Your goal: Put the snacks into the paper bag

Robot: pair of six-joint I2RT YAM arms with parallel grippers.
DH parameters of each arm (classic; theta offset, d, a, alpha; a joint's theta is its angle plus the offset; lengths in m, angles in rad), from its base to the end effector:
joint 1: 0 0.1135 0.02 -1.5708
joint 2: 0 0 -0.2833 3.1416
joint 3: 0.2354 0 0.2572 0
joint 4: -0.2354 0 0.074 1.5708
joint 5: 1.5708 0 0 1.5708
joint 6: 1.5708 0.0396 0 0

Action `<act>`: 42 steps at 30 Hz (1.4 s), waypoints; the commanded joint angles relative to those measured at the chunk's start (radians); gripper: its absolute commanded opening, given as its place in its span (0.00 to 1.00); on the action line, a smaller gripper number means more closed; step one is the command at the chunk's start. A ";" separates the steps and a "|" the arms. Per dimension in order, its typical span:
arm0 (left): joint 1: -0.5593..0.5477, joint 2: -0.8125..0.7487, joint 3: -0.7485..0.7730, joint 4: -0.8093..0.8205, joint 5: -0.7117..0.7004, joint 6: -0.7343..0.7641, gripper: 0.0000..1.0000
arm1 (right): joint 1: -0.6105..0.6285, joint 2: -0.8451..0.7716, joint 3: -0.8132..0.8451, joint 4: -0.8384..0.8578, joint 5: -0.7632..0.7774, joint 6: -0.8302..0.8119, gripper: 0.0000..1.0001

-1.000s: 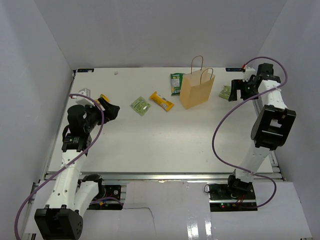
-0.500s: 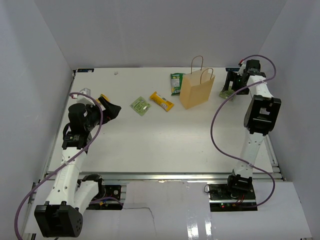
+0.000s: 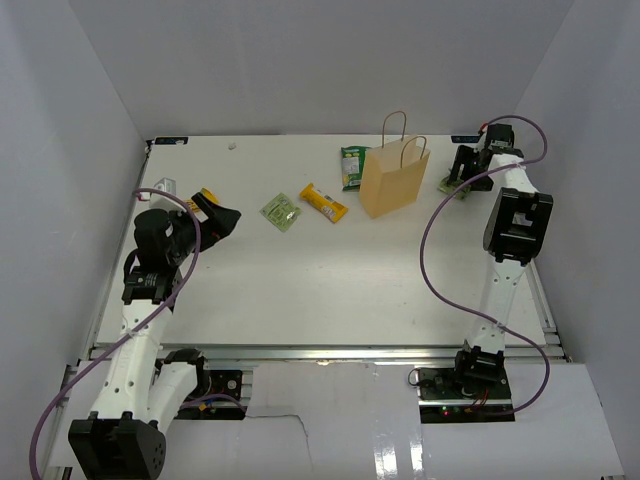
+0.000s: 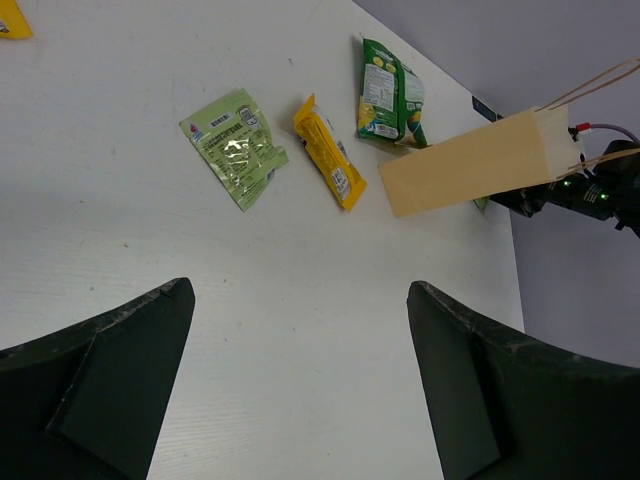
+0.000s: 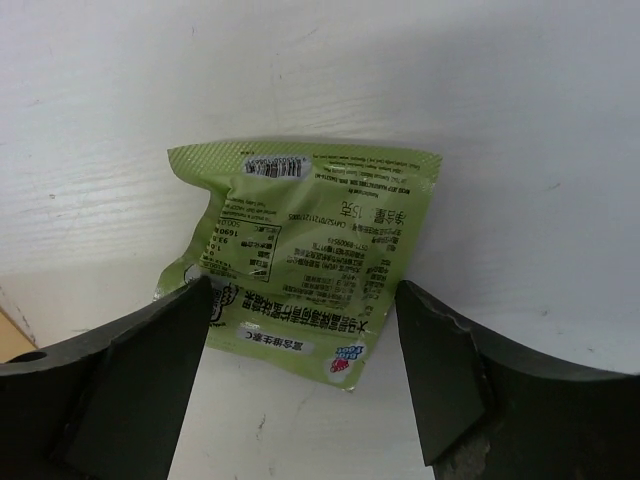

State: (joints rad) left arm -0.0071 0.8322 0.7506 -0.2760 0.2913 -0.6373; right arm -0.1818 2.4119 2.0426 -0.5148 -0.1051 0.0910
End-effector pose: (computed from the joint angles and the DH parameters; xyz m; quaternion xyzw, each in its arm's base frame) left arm 0.1882 -0.0127 0.3232 -0.1733 0.7985 -0.2917 0.4973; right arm 0.5495 -0.0968 0.1803 0.1104 0.9340 0.0341 0.3381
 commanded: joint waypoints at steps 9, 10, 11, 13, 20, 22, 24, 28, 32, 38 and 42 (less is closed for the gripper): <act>-0.001 -0.015 0.012 -0.017 0.009 -0.027 0.98 | 0.002 0.035 0.004 0.038 0.030 -0.031 0.44; -0.001 -0.016 0.012 -0.019 0.011 -0.028 0.98 | 0.002 0.029 -0.007 0.042 0.025 -0.036 0.39; -0.001 -0.019 0.009 -0.017 0.011 -0.032 0.98 | -0.001 0.015 -0.034 0.050 0.021 -0.039 0.27; -0.001 -0.022 0.001 -0.017 0.014 -0.038 0.98 | -0.002 -0.002 -0.065 0.059 0.012 -0.050 0.15; -0.001 -0.030 -0.011 -0.015 0.022 -0.035 0.98 | -0.022 -0.170 -0.304 0.186 -0.071 -0.066 0.08; -0.001 -0.027 -0.011 -0.014 0.026 -0.033 0.98 | -0.033 -0.220 -0.402 0.257 -0.093 -0.071 0.08; -0.001 -0.027 -0.011 -0.012 0.029 -0.030 0.98 | -0.038 -0.293 -0.450 0.285 -0.139 -0.086 0.08; -0.001 -0.031 -0.026 0.003 0.040 -0.033 0.98 | -0.048 -0.414 -0.550 0.334 -0.241 -0.168 0.08; -0.001 -0.036 -0.045 0.023 0.052 -0.041 0.98 | -0.053 -0.563 -0.648 0.401 -0.326 -0.212 0.08; -0.001 -0.036 -0.046 0.041 0.063 -0.038 0.98 | -0.054 -0.726 -0.723 0.469 -0.395 -0.227 0.08; -0.001 -0.035 -0.054 0.061 0.074 -0.042 0.98 | -0.054 -0.827 -0.737 0.533 -0.412 -0.241 0.08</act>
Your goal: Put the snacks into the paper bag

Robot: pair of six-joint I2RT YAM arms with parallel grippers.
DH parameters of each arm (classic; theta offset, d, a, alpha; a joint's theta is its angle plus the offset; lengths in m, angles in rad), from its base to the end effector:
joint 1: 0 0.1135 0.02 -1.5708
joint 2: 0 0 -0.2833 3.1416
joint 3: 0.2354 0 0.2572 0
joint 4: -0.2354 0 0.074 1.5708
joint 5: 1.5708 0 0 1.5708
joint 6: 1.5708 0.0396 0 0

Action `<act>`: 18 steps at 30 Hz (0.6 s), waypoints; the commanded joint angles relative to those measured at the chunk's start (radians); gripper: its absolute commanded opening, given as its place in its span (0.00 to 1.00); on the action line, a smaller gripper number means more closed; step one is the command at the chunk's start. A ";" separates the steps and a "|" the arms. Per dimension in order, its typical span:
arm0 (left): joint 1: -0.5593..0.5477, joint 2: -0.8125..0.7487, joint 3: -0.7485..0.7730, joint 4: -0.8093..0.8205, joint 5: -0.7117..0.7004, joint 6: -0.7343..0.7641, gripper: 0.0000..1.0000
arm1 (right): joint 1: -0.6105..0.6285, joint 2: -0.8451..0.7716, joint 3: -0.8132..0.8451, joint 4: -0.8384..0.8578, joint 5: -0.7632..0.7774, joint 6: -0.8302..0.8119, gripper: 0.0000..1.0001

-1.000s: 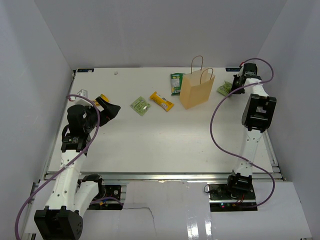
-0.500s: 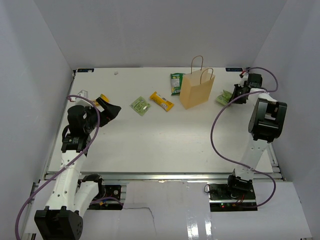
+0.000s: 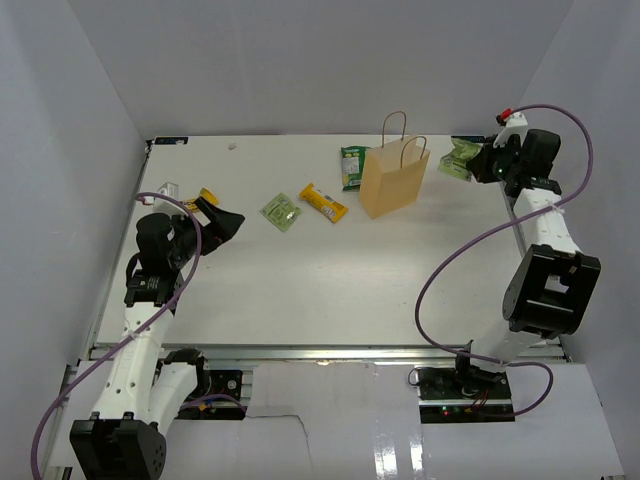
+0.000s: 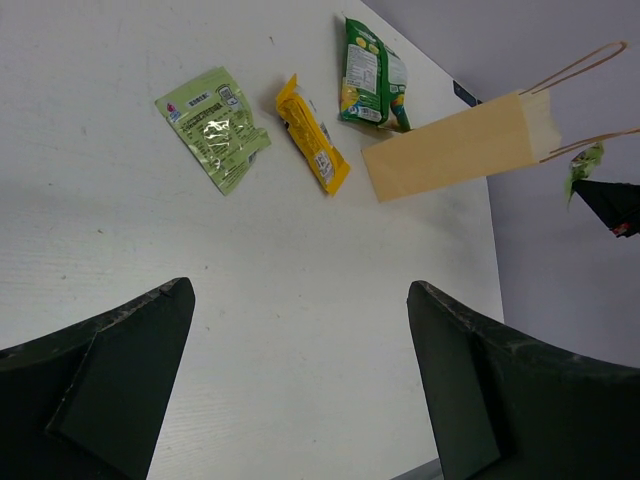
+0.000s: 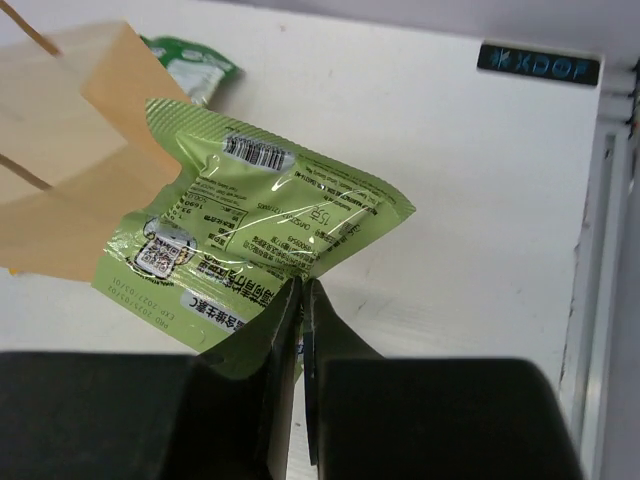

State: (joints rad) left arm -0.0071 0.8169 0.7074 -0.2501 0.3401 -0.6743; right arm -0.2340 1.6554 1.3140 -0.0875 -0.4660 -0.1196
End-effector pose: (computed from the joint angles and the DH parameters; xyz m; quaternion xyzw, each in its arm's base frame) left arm 0.1854 -0.0145 0.3132 -0.1743 0.7972 -0.3186 0.4823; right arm 0.3924 -0.0752 0.3231 -0.0778 0.8244 0.0988 0.5518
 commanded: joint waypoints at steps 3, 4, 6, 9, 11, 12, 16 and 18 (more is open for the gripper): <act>-0.001 -0.021 -0.017 0.048 0.034 -0.005 0.98 | -0.002 -0.088 0.020 0.138 -0.051 -0.043 0.08; -0.001 -0.021 -0.019 0.051 0.034 -0.005 0.98 | -0.002 -0.079 0.059 0.149 -0.048 -0.048 0.08; -0.001 -0.019 -0.022 0.057 0.043 -0.005 0.98 | 0.002 -0.062 0.099 0.160 -0.042 -0.066 0.08; -0.001 -0.018 -0.020 0.061 0.050 -0.002 0.98 | 0.027 -0.008 0.204 0.164 -0.037 -0.120 0.08; -0.001 -0.019 -0.020 0.063 0.053 -0.001 0.98 | 0.064 0.001 0.221 0.176 -0.033 -0.185 0.08; -0.001 -0.019 -0.020 0.063 0.054 -0.001 0.98 | 0.076 0.003 0.226 0.186 -0.031 -0.208 0.08; -0.001 -0.035 -0.025 0.061 0.054 -0.001 0.98 | 0.143 0.010 0.220 0.252 0.000 -0.316 0.08; -0.001 -0.048 -0.029 0.060 0.054 -0.004 0.98 | 0.173 0.023 0.241 0.273 0.016 -0.347 0.08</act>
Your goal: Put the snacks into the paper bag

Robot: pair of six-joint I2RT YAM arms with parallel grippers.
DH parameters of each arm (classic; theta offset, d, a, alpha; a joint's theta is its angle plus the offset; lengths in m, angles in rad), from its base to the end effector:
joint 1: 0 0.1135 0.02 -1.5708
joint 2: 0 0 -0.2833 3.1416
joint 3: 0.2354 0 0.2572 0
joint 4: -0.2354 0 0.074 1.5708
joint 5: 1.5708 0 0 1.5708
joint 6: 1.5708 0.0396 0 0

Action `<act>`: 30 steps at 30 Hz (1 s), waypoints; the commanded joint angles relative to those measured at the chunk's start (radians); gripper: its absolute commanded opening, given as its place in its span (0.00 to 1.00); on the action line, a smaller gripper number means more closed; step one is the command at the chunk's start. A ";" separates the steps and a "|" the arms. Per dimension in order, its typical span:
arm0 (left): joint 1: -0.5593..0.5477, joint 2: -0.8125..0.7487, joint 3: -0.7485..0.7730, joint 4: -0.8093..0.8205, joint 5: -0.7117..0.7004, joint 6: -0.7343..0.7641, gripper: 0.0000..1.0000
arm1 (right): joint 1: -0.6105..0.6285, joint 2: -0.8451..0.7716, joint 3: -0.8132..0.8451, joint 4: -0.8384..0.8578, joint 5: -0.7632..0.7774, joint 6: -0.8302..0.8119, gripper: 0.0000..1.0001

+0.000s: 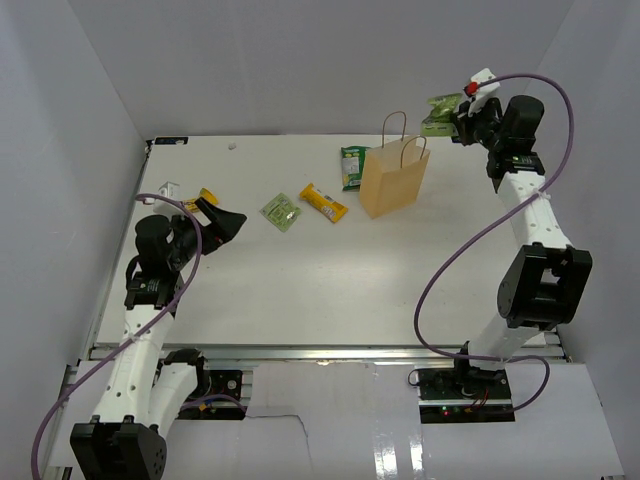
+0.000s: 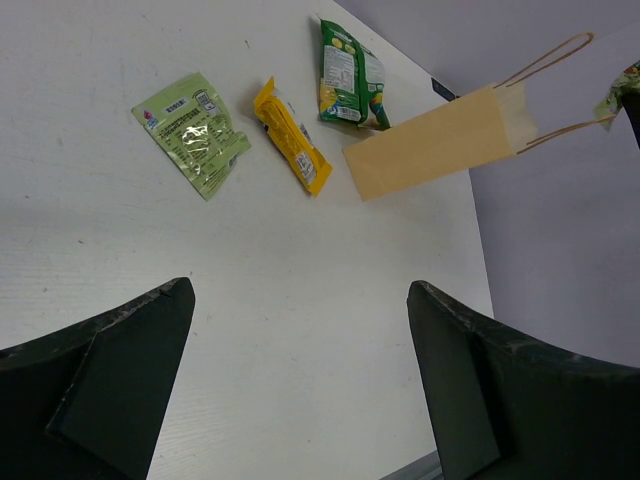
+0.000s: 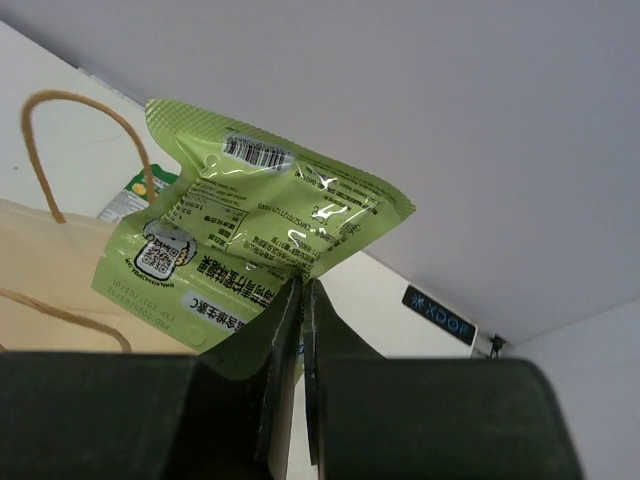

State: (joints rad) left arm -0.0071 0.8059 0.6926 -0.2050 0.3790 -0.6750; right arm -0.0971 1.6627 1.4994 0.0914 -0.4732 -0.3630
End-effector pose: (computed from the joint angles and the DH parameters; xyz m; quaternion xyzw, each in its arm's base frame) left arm 0.1842 -0.0160 0.3145 -0.1565 0.7880 -0.3364 0.4914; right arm 0.4113 -0.0219 0.4063 -0.2526 0.6842 0.0161 0.6839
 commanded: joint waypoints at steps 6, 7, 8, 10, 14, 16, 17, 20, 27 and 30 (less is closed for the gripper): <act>-0.001 -0.069 -0.021 -0.008 0.008 -0.003 0.98 | 0.080 0.058 0.116 0.100 0.036 -0.189 0.08; -0.001 -0.071 -0.021 -0.010 0.008 -0.005 0.98 | 0.088 0.055 0.105 0.105 0.022 -0.207 0.08; -0.001 -0.074 -0.022 -0.010 0.008 -0.008 0.98 | 0.095 0.049 0.088 0.114 0.015 -0.249 0.08; -0.001 -0.073 -0.022 -0.010 0.015 -0.012 0.98 | 0.096 0.022 0.020 0.151 -0.024 -0.299 0.08; -0.001 -0.056 -0.015 -0.004 0.044 -0.011 0.98 | 0.129 -0.020 -0.091 0.192 -0.106 -0.450 0.08; -0.001 -0.042 -0.010 0.003 0.054 -0.012 0.98 | 0.131 -0.026 -0.113 0.183 -0.130 -0.482 0.08; -0.001 -0.037 -0.010 0.009 0.060 -0.012 0.98 | 0.134 -0.024 -0.114 0.174 -0.131 -0.496 0.08; -0.001 -0.013 -0.002 0.021 0.073 -0.015 0.98 | 0.137 -0.018 -0.119 0.157 -0.131 -0.544 0.08; -0.037 0.097 0.022 0.073 0.077 -0.055 0.98 | 0.137 -0.018 -0.096 0.104 -0.136 -0.564 0.41; -0.120 0.195 0.061 0.081 0.022 -0.077 0.98 | 0.137 -0.027 -0.094 0.099 -0.136 -0.541 0.49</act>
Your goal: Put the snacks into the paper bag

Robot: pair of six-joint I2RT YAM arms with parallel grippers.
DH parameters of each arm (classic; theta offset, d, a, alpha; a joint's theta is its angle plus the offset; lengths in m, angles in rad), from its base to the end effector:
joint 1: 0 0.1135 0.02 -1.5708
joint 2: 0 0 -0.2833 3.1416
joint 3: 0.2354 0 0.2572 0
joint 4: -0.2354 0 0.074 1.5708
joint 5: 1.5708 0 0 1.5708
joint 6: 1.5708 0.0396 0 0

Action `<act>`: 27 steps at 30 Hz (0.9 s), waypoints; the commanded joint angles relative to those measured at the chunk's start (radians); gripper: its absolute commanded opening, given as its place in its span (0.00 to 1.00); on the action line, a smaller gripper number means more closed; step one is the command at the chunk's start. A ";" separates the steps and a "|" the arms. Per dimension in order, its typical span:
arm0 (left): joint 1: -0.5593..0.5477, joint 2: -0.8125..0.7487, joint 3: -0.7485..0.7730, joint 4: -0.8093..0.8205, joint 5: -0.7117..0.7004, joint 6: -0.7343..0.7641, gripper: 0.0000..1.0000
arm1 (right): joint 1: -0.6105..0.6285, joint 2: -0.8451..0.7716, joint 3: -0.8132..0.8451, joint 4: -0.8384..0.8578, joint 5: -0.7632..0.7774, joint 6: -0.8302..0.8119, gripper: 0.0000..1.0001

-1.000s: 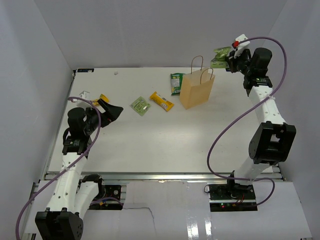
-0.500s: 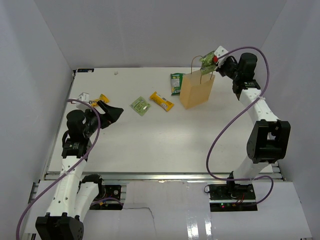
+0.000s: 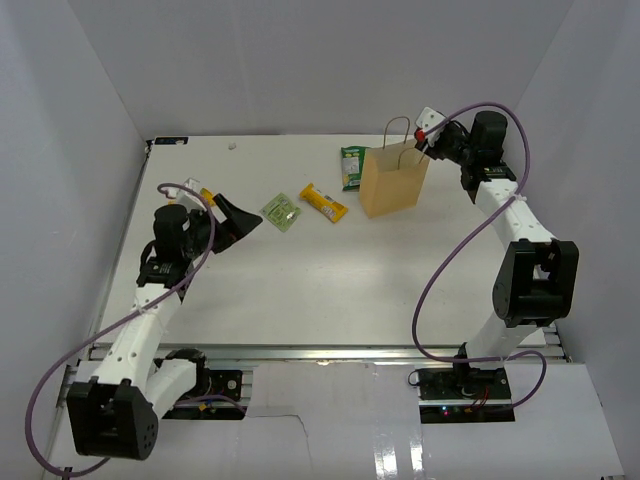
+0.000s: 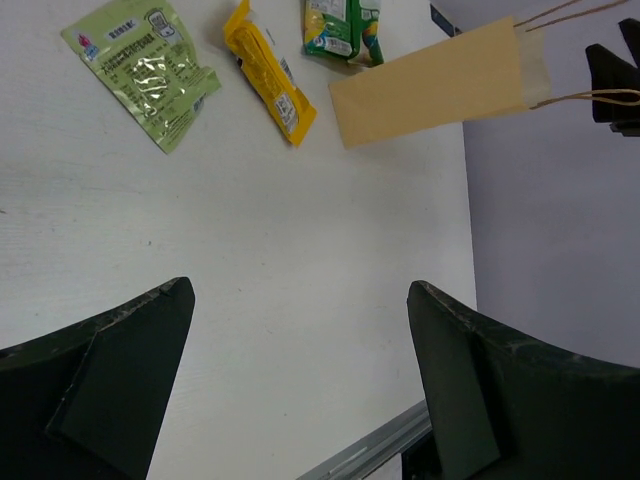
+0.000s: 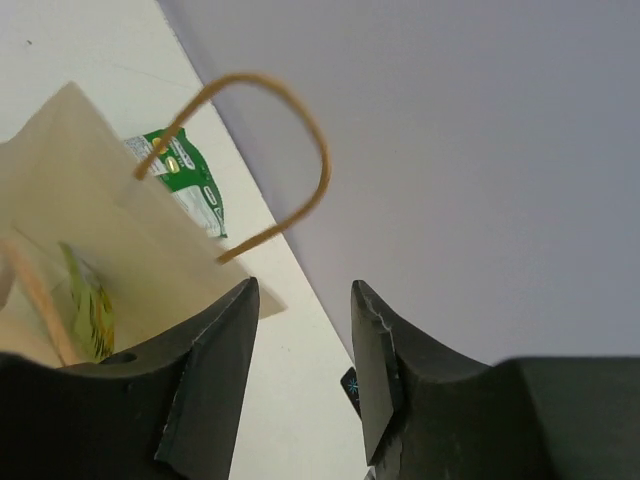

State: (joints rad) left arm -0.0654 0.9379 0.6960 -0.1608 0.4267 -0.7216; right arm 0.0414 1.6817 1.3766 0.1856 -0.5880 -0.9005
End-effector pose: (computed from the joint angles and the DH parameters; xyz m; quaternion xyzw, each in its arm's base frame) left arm 0.2094 -0.0301 0.2971 -0.1522 0.8095 -0.3698 0.4300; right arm 0.4129 0.0391 0.3644 -0.4962 0.5508 -0.0674 0.6677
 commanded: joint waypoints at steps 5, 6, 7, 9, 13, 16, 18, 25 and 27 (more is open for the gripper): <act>-0.241 0.252 0.164 0.038 -0.203 -0.052 0.98 | -0.012 -0.059 0.068 0.006 0.019 0.152 0.52; -0.250 0.319 0.206 0.027 -0.227 -0.067 0.98 | -0.020 -0.060 0.105 -0.008 0.046 0.196 0.54; -0.261 0.352 0.229 -0.014 -0.290 -0.106 0.98 | -0.034 -0.060 0.134 -0.036 0.059 0.281 0.55; -0.275 0.421 0.318 -0.083 -0.365 -0.148 0.94 | -0.089 -0.053 0.238 -0.190 0.045 0.351 0.61; -0.286 0.646 0.468 -0.259 -0.540 -0.209 0.87 | -0.195 -0.057 0.276 -0.502 -0.088 0.411 0.70; -0.286 0.815 0.612 -0.345 -0.597 -0.245 0.87 | -0.227 -0.111 0.140 -0.683 -0.170 0.355 0.74; -0.286 0.886 0.675 -0.352 -0.577 -0.245 0.87 | -0.233 -0.152 0.034 -0.736 -0.217 0.292 0.78; -0.286 1.093 0.891 -0.356 -0.578 -0.211 0.87 | -0.232 -0.296 -0.307 -0.827 -0.351 0.230 0.92; -0.286 1.128 0.913 -0.370 -0.591 -0.207 0.86 | -0.233 -0.304 -0.330 -0.825 -0.364 0.242 0.93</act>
State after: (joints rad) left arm -0.3489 2.0712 1.5391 -0.4980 -0.1242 -0.9405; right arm -0.1894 1.4456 1.0531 -0.6128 -0.8513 -0.6441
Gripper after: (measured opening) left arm 0.866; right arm 0.928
